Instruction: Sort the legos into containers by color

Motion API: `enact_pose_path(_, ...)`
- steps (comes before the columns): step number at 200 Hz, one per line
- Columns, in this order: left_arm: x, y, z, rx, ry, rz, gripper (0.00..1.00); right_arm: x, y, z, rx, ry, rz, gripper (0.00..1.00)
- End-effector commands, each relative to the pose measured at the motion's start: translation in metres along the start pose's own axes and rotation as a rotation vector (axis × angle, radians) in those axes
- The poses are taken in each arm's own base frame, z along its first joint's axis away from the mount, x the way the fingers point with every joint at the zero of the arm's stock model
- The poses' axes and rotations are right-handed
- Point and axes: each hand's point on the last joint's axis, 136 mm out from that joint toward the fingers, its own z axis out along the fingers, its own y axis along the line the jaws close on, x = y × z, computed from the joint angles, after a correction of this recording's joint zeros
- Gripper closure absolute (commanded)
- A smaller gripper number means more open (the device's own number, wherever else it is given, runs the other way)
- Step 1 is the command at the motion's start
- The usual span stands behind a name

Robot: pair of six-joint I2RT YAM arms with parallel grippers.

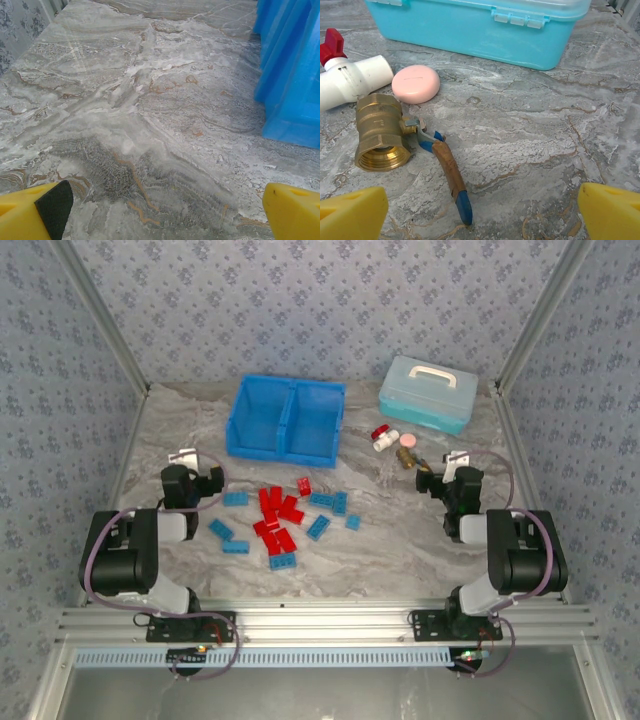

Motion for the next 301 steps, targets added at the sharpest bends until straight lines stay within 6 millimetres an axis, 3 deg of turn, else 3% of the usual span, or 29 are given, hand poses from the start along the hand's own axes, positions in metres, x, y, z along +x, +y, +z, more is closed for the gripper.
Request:
enact_pose_path(1,-0.008,-0.005,0.0,0.021,-0.038,0.003,0.01,-0.029,-0.01,-0.017,0.088,-0.038,-0.003,0.0)
enact_pose_path(19,-0.009,-0.004,-0.001,0.016,-0.042,0.003,0.01,-0.047,-0.03,-0.049,0.205,-0.024,0.163,0.0)
enact_pose_path(26,-0.011,-0.002,-0.002,0.001,-0.042,-0.003,0.01,-0.044,-0.035,-0.062,0.238,0.031,0.248,0.0)
enact_pose_path(40,-0.018,0.004,-0.01,-0.032,-0.069,-0.018,0.01,-0.05,-0.035,-0.089,0.255,0.093,0.416,0.0)
enact_pose_path(60,-0.034,0.015,-0.037,-0.107,-0.092,-0.036,0.01,-0.059,-0.003,-0.115,0.098,0.16,0.48,0.0)
enact_pose_path(88,-0.073,0.015,-0.095,-0.128,-0.087,-0.133,0.01,-0.072,0.045,-0.145,-0.074,0.281,0.439,0.02)
enact_pose_path(121,-0.115,-0.032,-0.156,0.129,-0.056,-0.284,0.01,-0.074,0.113,-0.165,-0.222,0.432,0.244,0.03)
enact_pose_path(141,-0.123,-0.067,-0.179,0.269,0.063,-0.239,0.01,-0.062,0.149,-0.164,-0.263,0.506,0.138,0.03)
enact_pose_path(159,-0.113,-0.102,-0.198,0.394,0.206,-0.067,0.01,-0.044,0.176,-0.156,-0.289,0.573,0.047,0.03)
enact_pose_path(183,-0.094,-0.137,-0.224,0.55,0.319,0.144,0.01,-0.02,0.199,-0.143,-0.3,0.643,-0.018,0.02)
enact_pose_path(204,-0.081,-0.156,-0.236,0.665,0.328,0.21,0.01,0.008,0.21,-0.133,-0.243,0.707,0.007,0.03)
enact_pose_path(224,-0.071,-0.169,-0.238,0.735,0.304,0.236,0.01,0.037,0.218,-0.128,-0.137,0.722,0.053,0.03)
enact_pose_path(247,-0.066,-0.178,-0.235,0.766,0.255,0.253,0.01,0.057,0.221,-0.123,-0.065,0.716,0.032,0.06)
enact_pose_path(271,-0.061,-0.171,-0.23,0.716,0.302,0.266,0.01,0.077,0.237,-0.114,-0.083,0.74,0.065,0.13)
enact_pose_path(301,-0.054,-0.166,-0.227,0.686,0.312,0.284,0.01,0.094,0.241,-0.101,-0.043,0.757,0.057,0.25)
